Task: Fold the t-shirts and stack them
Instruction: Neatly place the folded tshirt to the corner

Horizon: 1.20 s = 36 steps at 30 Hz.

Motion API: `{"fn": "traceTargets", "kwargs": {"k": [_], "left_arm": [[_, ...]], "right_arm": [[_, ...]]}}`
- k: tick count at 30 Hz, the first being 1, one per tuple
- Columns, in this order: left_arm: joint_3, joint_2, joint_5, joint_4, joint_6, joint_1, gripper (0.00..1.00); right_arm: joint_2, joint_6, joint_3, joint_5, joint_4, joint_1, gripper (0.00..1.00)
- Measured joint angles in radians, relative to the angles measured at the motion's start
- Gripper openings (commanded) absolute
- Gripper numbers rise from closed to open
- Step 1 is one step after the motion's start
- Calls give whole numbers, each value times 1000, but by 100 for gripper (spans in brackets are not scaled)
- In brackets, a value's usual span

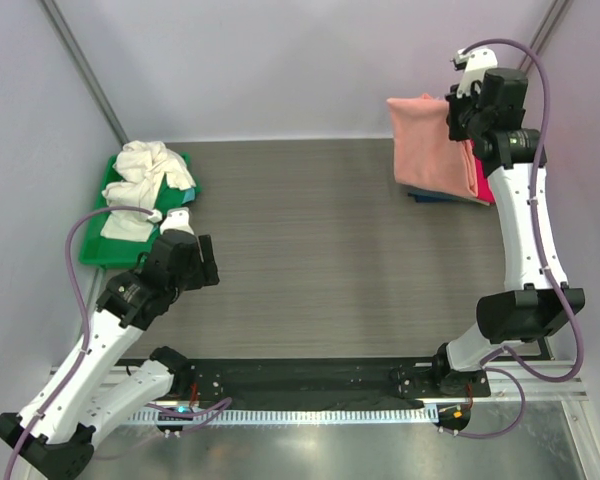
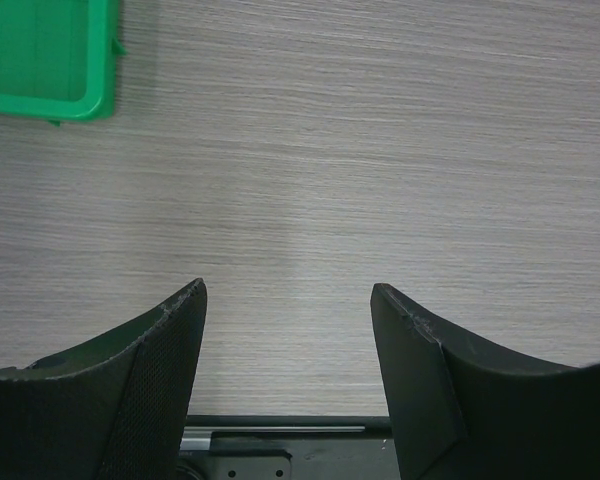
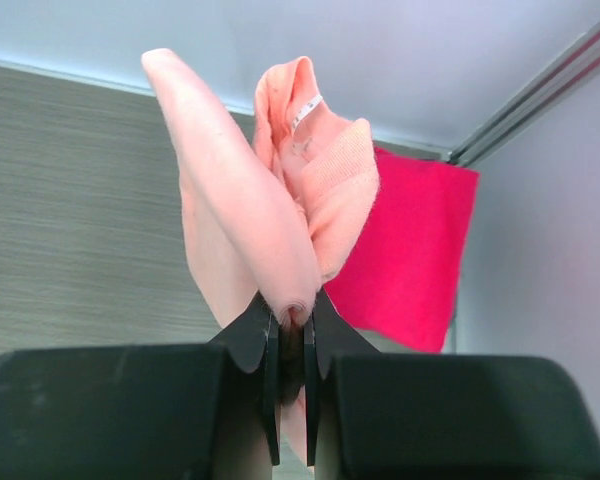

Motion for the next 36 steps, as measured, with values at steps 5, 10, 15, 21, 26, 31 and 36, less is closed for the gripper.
{"fn": "traceTargets", "kwargs": {"k": [5, 10, 15, 21, 26, 31, 36], "left_arm": [[0, 8, 0, 0, 0, 0, 68], [0, 11, 0, 0, 0, 0, 68], [-1, 20, 0, 0, 0, 0, 68], [-2, 26, 0, 0, 0, 0, 68], [-2, 33, 0, 0, 0, 0, 68], [-2, 38, 0, 0, 0, 0, 68], [-2, 53, 0, 0, 0, 0, 68]], "right_arm": [[0, -18, 64, 0, 0, -51, 1], [2, -32, 84, 1, 0, -80, 1], [15, -39, 85, -18, -1, -97, 1], [45, -38, 86, -46, -1, -120, 1], [69, -37, 86, -68, 0, -140, 1], [117, -34, 103, -111, 0, -185, 1], [207, -29, 156, -143, 5, -238, 1]]}}
